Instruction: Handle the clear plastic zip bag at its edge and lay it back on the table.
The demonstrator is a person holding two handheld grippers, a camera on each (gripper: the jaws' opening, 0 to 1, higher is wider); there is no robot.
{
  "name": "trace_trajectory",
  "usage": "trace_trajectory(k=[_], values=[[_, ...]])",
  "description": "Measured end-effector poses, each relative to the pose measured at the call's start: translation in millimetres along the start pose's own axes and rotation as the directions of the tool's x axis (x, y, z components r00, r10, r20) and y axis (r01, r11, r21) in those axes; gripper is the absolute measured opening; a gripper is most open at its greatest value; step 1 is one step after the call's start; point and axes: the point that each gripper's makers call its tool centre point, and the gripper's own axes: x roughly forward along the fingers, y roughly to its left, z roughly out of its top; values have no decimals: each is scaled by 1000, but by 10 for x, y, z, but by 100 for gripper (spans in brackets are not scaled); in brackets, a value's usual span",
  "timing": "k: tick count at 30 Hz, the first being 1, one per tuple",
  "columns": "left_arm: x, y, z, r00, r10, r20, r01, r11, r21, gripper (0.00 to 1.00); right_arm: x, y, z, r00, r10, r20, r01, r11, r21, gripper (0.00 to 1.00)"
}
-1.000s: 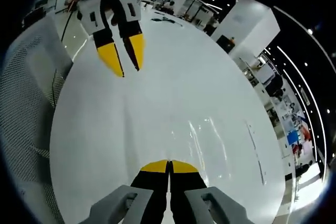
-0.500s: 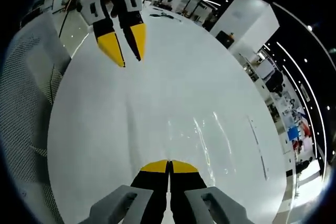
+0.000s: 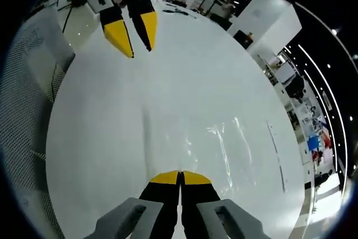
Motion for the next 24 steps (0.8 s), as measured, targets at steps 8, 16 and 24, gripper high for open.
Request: trace_trajectory(k=[8,16,24], values=[[8,23,-12,1000,2,-1,-2,1000,-2,10,32,-9,-46,1000,9,-9,-9,1000,0,0],[24,27,-30,1000,-1,-6,1,1000,-4,10,58,-17,-120,1000,13,-23,-13,1000,8,0],[26,55,-21,1000,3,-4,-3,1000,-4,10,24,78,-48,998,49,27,-50,998,25,8]])
